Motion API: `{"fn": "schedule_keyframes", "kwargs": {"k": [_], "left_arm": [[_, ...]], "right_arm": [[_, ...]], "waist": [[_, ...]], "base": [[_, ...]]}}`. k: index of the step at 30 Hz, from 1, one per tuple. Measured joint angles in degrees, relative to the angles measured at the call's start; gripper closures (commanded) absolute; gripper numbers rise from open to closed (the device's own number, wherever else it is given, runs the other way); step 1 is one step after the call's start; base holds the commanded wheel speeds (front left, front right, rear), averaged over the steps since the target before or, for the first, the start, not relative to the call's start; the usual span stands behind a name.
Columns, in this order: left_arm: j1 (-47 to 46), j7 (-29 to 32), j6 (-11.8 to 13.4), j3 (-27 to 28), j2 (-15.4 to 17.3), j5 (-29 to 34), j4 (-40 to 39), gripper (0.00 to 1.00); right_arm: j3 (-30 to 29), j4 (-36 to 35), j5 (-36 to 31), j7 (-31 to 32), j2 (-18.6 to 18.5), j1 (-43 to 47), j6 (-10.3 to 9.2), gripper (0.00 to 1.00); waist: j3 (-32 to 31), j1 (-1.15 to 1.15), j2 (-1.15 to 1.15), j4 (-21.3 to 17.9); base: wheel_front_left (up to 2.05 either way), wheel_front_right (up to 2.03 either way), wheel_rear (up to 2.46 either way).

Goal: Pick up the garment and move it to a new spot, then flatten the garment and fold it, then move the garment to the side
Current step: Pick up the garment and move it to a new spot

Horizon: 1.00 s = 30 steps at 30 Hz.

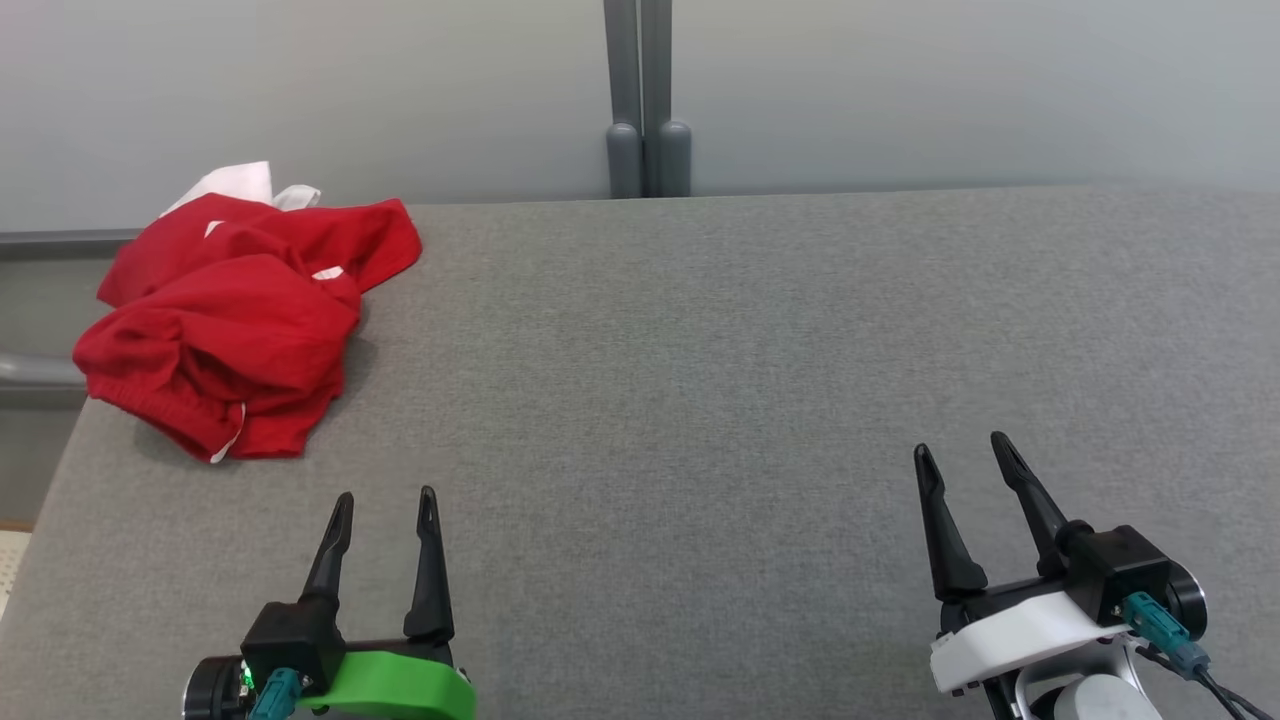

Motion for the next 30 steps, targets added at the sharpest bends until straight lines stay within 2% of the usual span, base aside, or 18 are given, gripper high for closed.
{"fn": "schedule_keyframes", "kwargs": {"k": [8,23,30], "left_arm": [[-0.5,0.0,0.3,0.3,0.0,0.2,-0.7,0.00],[-0.3,0.0,0.5,2.0,0.0,0.2,-1.0,0.00],[-0.1,0.0,0.5,2.2,0.1,0.1,-1.3,0.00]], "right_arm": [[0.2,-0.7,-0.1,0.0,0.0,0.3,0.00,0.00],[1.7,-0.3,0.1,0.0,0.0,0.0,0.00,0.00],[2.3,-0.2,0.2,0.0,0.0,-0.3,0.00,0.00]], "waist": [[0.2,0.00,0.00,6.1],[0.2,0.00,0.00,21.6],[0.1,0.00,0.00,25.5]], "base": [[0.00,0.00,0.00],[0.00,0.00,0.00],[0.00,0.00,0.00]]}}
